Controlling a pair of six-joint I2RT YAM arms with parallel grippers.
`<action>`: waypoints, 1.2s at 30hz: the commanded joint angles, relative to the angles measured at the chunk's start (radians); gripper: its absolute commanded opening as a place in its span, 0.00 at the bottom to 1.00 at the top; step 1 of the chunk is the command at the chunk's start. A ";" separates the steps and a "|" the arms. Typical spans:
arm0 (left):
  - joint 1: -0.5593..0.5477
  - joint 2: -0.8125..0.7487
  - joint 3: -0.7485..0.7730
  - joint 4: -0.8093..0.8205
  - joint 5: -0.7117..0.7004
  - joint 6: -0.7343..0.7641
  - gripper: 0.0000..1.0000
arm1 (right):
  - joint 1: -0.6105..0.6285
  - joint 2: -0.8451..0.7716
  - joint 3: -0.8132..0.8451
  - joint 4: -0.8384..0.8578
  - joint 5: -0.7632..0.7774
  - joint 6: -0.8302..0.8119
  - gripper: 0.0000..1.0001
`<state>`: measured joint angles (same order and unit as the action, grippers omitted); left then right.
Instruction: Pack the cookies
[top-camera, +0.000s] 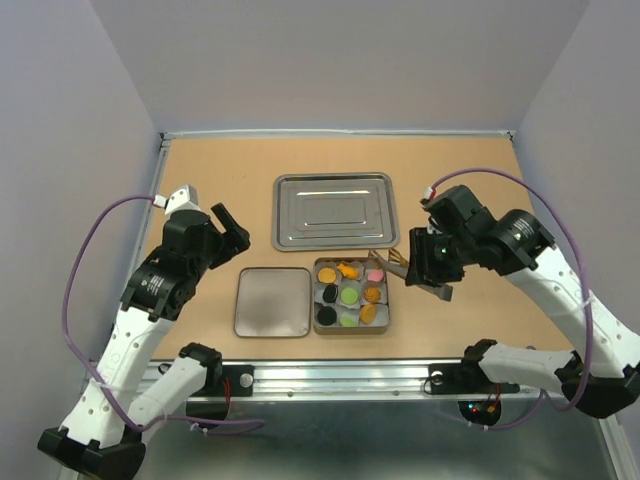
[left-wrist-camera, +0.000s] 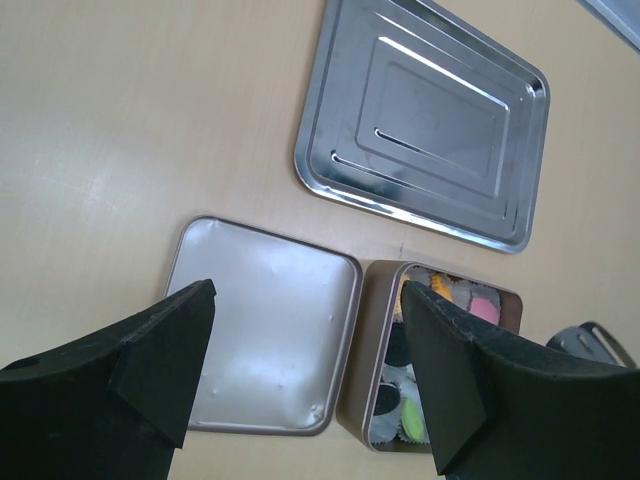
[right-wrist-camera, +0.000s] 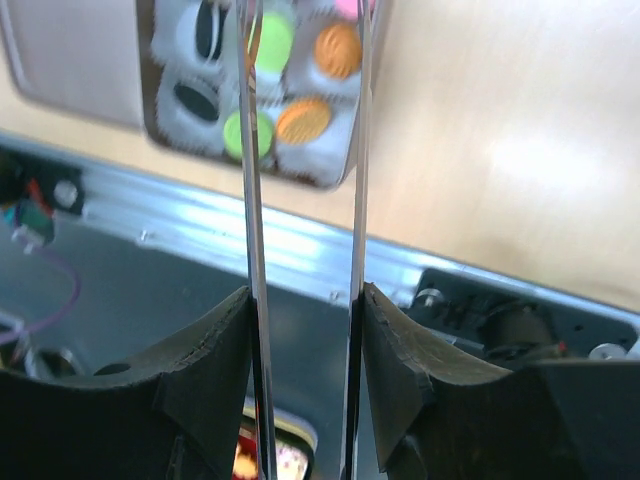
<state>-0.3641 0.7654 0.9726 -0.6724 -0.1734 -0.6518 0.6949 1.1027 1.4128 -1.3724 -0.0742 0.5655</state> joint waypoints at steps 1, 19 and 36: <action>0.004 0.011 0.021 0.046 -0.018 0.060 0.86 | 0.005 0.089 0.080 0.079 0.235 0.010 0.50; 0.017 0.149 -0.092 0.112 0.043 0.188 0.88 | -0.462 0.428 -0.182 0.502 0.246 -0.032 0.49; 0.171 0.440 -0.127 0.142 0.103 0.195 0.88 | -0.541 0.600 -0.388 0.638 0.249 -0.003 0.82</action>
<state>-0.2188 1.1542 0.8391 -0.5339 -0.0589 -0.4721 0.1738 1.7027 1.0466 -0.7727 0.1379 0.5629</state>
